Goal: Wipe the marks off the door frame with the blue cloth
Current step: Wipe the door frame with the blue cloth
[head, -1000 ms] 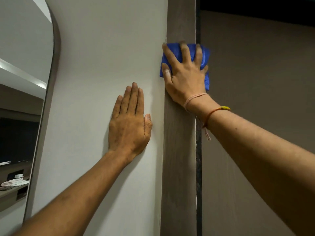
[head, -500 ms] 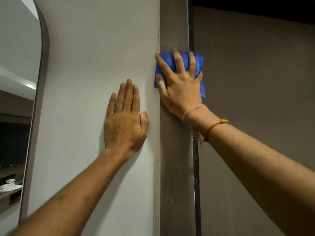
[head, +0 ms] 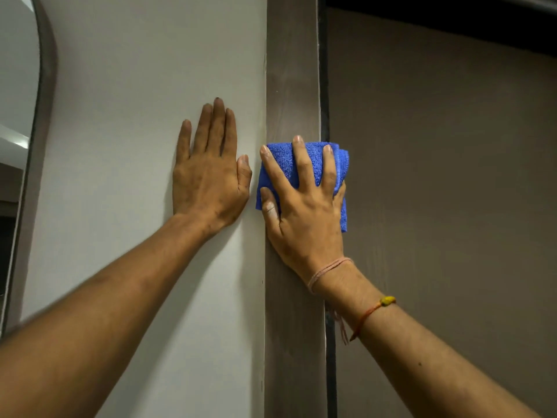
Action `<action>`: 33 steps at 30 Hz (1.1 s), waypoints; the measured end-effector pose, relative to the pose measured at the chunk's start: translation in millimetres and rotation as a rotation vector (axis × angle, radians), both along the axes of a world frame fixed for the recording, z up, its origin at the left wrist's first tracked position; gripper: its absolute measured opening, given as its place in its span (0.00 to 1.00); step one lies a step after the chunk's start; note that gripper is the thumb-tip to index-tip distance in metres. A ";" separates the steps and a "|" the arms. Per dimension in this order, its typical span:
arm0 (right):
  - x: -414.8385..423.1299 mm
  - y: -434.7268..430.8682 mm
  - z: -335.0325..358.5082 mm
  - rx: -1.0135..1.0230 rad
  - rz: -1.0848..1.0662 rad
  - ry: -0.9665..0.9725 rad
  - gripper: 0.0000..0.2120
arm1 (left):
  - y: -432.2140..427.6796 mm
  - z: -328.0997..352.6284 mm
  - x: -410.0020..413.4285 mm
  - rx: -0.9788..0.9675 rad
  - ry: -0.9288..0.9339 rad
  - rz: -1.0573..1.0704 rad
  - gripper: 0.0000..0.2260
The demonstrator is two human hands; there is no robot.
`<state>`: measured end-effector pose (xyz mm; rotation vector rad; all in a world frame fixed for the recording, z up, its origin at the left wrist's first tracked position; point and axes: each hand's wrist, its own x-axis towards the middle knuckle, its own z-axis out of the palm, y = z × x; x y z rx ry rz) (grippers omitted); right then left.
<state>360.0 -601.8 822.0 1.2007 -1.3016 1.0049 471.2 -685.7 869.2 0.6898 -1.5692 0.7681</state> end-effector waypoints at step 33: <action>4.2 3.5 -43.7 0.013 -0.007 -0.022 0.26 | -1.8 -21.9 4.1 -0.008 0.028 0.003 0.28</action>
